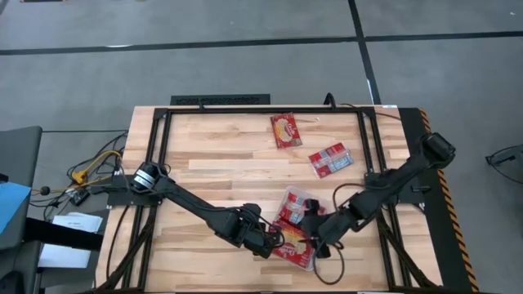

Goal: Sort popcorn bags into baskets
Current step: Put the red popcorn bag into the transparent bin

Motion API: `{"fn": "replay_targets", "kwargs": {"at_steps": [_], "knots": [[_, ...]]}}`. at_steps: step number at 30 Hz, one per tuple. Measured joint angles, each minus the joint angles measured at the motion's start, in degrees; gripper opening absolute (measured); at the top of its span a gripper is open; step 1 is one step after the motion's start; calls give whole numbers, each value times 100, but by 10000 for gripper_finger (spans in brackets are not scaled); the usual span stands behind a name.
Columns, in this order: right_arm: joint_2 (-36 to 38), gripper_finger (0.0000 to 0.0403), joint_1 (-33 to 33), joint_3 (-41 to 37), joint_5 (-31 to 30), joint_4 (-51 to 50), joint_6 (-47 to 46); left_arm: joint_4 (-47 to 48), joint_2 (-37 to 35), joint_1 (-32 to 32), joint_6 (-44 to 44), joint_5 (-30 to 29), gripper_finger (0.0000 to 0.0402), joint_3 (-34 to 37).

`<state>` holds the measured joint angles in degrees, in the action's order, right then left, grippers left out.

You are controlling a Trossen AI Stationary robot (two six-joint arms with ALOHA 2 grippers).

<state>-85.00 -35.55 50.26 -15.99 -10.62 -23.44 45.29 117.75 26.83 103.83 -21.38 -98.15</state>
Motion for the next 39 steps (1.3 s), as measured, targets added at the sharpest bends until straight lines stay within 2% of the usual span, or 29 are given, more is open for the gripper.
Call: {"fn": "replay_targets", "kwargs": {"at_steps": [13,22,24,26,29,39], "knots": [[-898,265,-411,17,-6,-76,-212,34,0,0,-116,-54,0,0],[-331,265,-696,2,-195,-798,-391,34,0,0,-219,-60,0,0],[-170,265,-672,0,-248,-707,-328,32,0,0,-241,-103,0,0],[-34,265,-655,0,-554,-539,-304,32,0,0,-248,-118,0,0],[16,264,-505,4,-1012,-245,-158,31,0,-2,-286,-150,0,0],[-576,216,522,-4,-1073,45,185,39,0,0,-379,-163,0,0]]}}
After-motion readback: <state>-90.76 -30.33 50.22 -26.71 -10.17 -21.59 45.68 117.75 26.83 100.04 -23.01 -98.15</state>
